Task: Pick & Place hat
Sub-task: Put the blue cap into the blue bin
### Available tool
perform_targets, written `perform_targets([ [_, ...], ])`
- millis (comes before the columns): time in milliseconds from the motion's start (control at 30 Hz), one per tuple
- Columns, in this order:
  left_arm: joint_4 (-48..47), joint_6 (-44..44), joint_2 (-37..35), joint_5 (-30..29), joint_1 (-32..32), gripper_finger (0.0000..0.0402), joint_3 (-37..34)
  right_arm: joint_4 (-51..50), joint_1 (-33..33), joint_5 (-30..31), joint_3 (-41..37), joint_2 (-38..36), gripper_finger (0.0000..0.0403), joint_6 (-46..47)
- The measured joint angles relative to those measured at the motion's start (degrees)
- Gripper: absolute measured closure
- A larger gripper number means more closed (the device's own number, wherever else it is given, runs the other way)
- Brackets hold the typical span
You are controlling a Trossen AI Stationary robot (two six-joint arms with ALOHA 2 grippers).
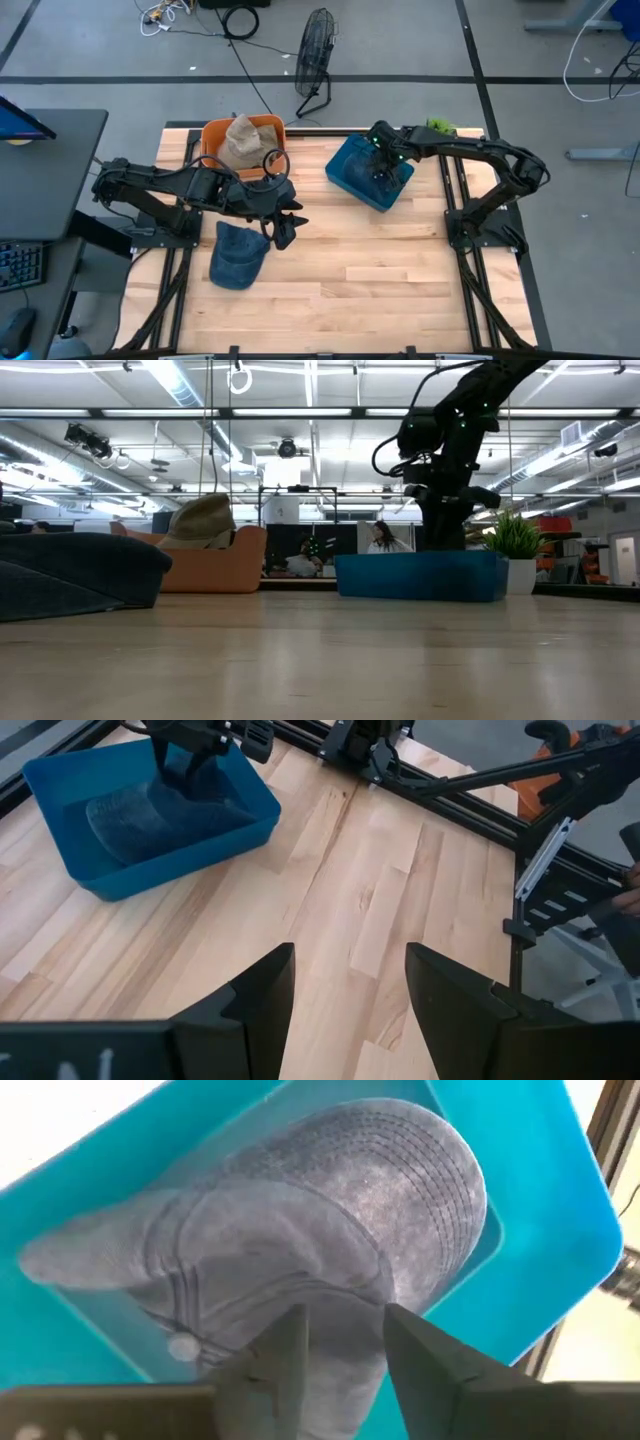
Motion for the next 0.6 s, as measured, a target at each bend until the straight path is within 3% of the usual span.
perform_targets([
  [300,-0.1,-0.2,0.0,2.5,0.0,0.0207,0.0,-1.9,6.9,4.2,0.0,-7.3,0.0247,7.8],
  [433,-1.3,-4.6,0.6,3.1,-0.1,0.0207,0.0,-4.2,11.5,4.3,0.0,-12.7,0.0249,15.1],
  [600,-8.9,-6.3,3.9,5.4,-1.2,0.0218,0.0,-5.3,17.0,-3.8,0.0,-17.8,0.025,27.3],
])
